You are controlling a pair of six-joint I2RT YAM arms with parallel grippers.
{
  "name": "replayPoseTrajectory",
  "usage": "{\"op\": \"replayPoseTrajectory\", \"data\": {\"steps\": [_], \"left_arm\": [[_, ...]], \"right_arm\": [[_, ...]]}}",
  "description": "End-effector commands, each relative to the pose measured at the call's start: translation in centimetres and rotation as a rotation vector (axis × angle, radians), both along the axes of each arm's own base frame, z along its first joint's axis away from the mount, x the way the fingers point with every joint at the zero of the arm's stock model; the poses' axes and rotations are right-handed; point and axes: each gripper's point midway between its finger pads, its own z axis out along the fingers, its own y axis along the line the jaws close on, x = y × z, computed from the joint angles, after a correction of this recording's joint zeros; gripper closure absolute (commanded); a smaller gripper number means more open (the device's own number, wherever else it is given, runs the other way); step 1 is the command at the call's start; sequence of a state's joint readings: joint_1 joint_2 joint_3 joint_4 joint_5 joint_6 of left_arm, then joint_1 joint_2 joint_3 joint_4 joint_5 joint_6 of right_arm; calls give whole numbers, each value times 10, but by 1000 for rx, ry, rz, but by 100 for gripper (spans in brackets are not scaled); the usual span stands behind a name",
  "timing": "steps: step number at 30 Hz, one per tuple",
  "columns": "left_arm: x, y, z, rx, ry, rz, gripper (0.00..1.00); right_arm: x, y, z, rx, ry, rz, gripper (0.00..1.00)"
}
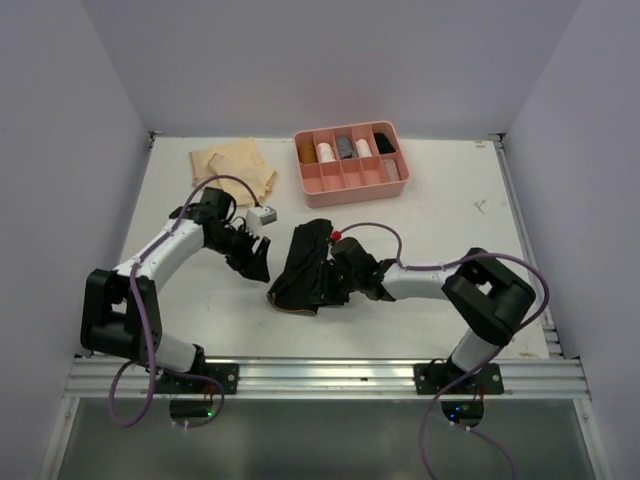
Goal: Roll the underwear
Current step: Fold the underwear
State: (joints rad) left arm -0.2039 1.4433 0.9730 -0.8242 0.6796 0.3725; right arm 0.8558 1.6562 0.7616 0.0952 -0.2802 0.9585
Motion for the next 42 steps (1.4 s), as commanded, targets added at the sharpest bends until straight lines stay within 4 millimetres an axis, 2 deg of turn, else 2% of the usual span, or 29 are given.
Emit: {"op": "replayPoseTrajectory", "data": {"steps": [1,4,8,9,10,12,14,15,17,19,20,21,23,27,31,35,36,38,39,40,41,42], "left_arm": [[25,-7,-5,-14,0,93,38],[48,-14,-11,-24,-41,127,43],[81,-24,-23,-30,-61,161,48],[87,-27,-35,-22,-37,168,49],[101,-32,-32,-29,-67,168,49],[114,-37,-45,-23,-60,174,49],[131,-45,-44,-22,-86,173,49],[137,-48,-52,-16,-80,176,50],[148,-58,-51,-23,-96,165,50],[149,-69,-63,-23,-72,144,50],[157,-75,-59,-33,-83,139,50],[155,-84,-68,-32,-58,129,51],[157,-96,-68,-51,-53,108,51],[163,-119,-63,-81,-61,64,55],[159,-131,-62,-81,-74,27,55],[161,-143,-57,-101,-84,39,53],[167,-145,-47,-112,-117,51,50],[182,-140,-35,-95,-185,86,43],[191,-134,-19,-97,-225,106,35],[196,-129,-11,-95,-239,113,32],[206,-126,9,-103,-289,102,30],[202,-110,11,-75,-255,101,29]], "right_arm": [[11,15,-10,29,-2,-49,66],[14,15,-24,15,10,-86,66],[21,11,-32,7,6,-156,65],[23,7,-35,-7,9,-193,66],[24,5,-34,-4,5,-208,66],[26,-1,-34,-5,-5,-242,65],[25,-4,-32,-1,-11,-254,65],[25,-7,-33,-10,-13,-263,65],[24,-12,-34,-26,-17,-275,65],[26,-18,-36,-41,-26,-302,65],[27,-20,-35,-38,-29,-316,65],[28,-22,-36,-42,-27,-328,65],[29,-22,-36,-40,-28,-335,65],[34,-19,-35,-18,-28,-368,66],[39,-16,-26,12,-47,-389,66],[46,-30,-26,-44,-86,-428,66],[49,-35,-28,-56,-96,-440,67],[50,-39,-31,-66,-93,-445,67],[52,-41,-33,-73,-98,-443,67],[52,-40,-31,-70,-101,-433,67],[53,-38,-28,-63,-107,-425,67],[55,-33,-21,-48,-119,-406,66]]}}
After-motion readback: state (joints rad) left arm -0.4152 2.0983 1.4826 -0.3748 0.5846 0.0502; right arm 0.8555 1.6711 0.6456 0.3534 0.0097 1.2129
